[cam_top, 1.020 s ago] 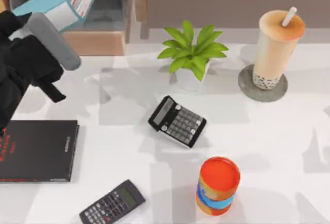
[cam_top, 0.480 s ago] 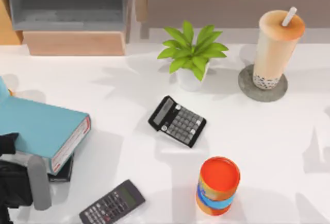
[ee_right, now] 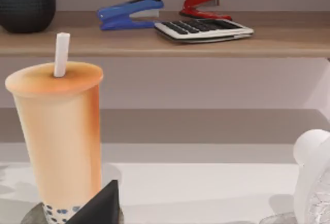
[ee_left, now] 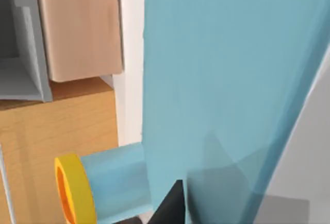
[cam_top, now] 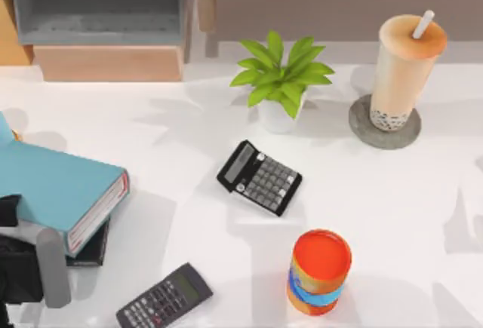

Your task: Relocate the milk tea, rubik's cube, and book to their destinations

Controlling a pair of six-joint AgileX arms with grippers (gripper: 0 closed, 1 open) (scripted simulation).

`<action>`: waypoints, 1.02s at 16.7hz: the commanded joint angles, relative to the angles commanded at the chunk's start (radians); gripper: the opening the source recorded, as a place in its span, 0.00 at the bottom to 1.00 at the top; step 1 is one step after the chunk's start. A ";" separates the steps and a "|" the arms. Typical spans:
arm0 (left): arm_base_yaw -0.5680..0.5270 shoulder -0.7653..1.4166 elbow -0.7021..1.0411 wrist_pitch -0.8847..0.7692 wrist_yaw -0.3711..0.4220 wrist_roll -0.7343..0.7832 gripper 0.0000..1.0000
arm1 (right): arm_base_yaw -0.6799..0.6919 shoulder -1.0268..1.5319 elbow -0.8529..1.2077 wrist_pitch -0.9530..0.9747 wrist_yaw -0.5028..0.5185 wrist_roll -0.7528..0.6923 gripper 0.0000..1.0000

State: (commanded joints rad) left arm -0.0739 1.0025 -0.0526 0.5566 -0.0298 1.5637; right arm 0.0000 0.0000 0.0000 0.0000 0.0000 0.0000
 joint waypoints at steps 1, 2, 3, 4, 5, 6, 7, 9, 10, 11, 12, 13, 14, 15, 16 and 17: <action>0.002 0.018 -0.002 0.015 0.000 -0.001 0.00 | 0.000 0.000 0.000 0.000 0.000 0.000 1.00; 0.003 0.039 -0.004 0.033 0.001 -0.001 0.00 | 0.000 0.000 0.000 0.000 0.000 0.000 1.00; 0.005 0.060 -0.006 0.051 0.002 -0.002 0.00 | 0.000 0.000 0.000 0.000 0.000 0.000 1.00; 0.006 0.077 -0.007 0.065 0.002 -0.002 0.00 | 0.000 0.000 0.000 0.000 0.000 0.000 1.00; 0.006 0.087 -0.009 0.073 0.003 -0.002 0.00 | 0.000 0.000 0.000 0.000 0.000 0.000 1.00; 0.006 0.088 -0.009 0.074 0.003 -0.002 0.00 | 0.000 0.000 0.000 0.000 0.000 0.000 1.00; 0.006 0.088 -0.009 0.074 0.003 -0.002 0.00 | 0.000 0.000 0.000 0.000 0.000 0.000 1.00; 0.006 0.088 -0.009 0.074 0.003 -0.002 0.08 | 0.000 0.000 0.000 0.000 0.000 0.000 1.00; 0.006 0.088 -0.009 0.074 0.003 -0.002 0.15 | 0.000 0.000 0.000 0.000 0.000 0.000 1.00; 0.006 0.088 -0.009 0.074 0.003 -0.002 0.23 | 0.000 0.000 0.000 0.000 0.000 0.000 1.00; 0.006 0.088 -0.009 0.074 0.003 -0.002 0.30 | 0.000 0.000 0.000 0.000 0.000 0.000 1.00; 0.006 0.088 -0.009 0.074 0.003 -0.002 0.38 | 0.000 0.000 0.000 0.000 0.000 0.000 1.00; 0.006 0.088 -0.009 0.074 0.003 -0.002 0.45 | 0.000 0.000 0.000 0.000 0.000 0.000 1.00; 0.006 0.088 -0.009 0.074 0.003 -0.002 0.53 | 0.000 0.000 0.000 0.000 0.000 0.000 1.00; 0.006 0.088 -0.009 0.074 0.003 -0.002 0.60 | 0.000 0.000 0.000 0.000 0.000 0.000 1.00; 0.006 0.088 -0.009 0.074 0.003 -0.002 0.68 | 0.000 0.000 0.000 0.000 0.000 0.000 1.00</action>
State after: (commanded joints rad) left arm -0.0675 1.0904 -0.0613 0.6303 -0.0272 1.5619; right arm 0.0000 0.0000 0.0000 0.0000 0.0000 0.0000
